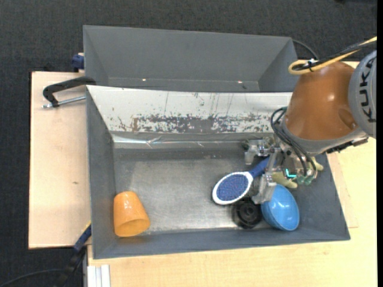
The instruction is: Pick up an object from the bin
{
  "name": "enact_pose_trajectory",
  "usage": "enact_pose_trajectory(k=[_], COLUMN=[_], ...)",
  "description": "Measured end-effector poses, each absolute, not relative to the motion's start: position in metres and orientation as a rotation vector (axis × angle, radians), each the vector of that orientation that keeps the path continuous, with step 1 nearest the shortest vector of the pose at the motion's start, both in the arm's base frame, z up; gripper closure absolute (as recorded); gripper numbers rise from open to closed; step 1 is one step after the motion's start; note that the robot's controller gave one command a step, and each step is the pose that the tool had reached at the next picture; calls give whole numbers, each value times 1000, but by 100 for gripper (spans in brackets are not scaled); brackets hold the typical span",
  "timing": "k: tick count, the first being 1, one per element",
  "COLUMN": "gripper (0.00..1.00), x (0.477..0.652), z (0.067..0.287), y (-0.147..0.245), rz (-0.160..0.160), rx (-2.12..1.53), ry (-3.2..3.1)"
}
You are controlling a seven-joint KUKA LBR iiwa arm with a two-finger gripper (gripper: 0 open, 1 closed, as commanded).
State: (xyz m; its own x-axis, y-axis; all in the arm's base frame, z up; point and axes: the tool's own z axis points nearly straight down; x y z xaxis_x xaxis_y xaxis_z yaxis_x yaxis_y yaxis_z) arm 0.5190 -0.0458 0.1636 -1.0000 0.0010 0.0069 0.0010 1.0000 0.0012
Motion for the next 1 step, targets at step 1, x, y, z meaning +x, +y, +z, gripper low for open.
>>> enact_pose_trajectory(k=[1], gripper=[0], x=[544], z=[71], y=[-17], rz=[-3], rx=[479], ry=[-3103])
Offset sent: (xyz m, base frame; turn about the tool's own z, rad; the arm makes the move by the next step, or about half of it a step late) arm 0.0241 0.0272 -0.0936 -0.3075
